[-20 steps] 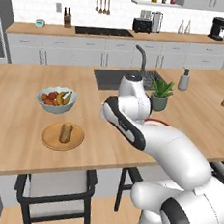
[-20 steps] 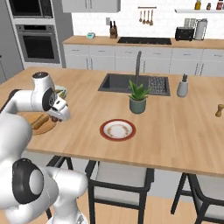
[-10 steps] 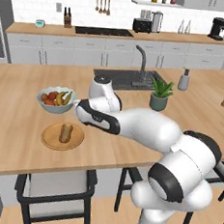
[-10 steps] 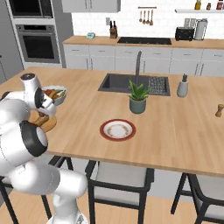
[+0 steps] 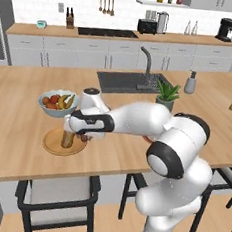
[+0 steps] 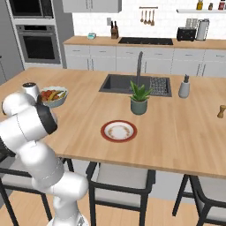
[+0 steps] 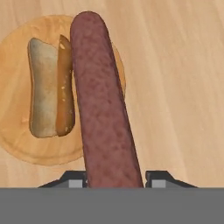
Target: Place one bun and one sausage from the bowl on each plate.
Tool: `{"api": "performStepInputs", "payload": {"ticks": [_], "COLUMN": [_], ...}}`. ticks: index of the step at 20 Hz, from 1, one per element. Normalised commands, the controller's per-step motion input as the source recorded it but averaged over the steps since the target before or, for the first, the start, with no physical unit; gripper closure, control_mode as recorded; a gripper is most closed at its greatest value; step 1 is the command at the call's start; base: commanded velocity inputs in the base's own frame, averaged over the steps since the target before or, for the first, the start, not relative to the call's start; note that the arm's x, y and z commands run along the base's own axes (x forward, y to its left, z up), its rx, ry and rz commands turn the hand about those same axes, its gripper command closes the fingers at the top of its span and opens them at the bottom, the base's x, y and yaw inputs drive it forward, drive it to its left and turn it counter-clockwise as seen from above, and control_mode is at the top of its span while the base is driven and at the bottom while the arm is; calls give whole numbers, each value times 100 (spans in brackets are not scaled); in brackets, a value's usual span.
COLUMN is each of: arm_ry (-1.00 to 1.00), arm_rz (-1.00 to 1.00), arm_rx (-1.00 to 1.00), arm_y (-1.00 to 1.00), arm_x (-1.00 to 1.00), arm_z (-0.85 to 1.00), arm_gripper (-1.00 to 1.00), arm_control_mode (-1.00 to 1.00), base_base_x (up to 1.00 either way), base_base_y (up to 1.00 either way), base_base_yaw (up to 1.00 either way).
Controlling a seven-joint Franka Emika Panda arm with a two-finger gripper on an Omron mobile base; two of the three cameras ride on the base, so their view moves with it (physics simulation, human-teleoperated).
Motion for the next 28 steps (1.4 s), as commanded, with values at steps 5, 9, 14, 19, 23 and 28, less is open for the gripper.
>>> {"api": "performStepInputs", "payload": {"ticks": [5,9,14,19,23,28], "arm_ry": [8,6,10,0,0,-15], "arm_rz": [-11,-6,-4,-2,0,0], "arm_rx": [0,-9,-12,-2,1,4], "arm_y": [10,52,62,14,-19,-84], "arm_x": [47,38,24,16,-41,-99], "arm_z": [-36,-38,-38,-5,7,45], "arm_gripper": [100,100,100,-100,-100,-100], "arm_control_mode": [-100,-100,-100,-100,-100,-100], "base_base_x": [0,0,0,0,0,0], "base_base_y": [0,0,0,0,0,0], "base_base_yaw": [0,0,0,0,0,0]}}
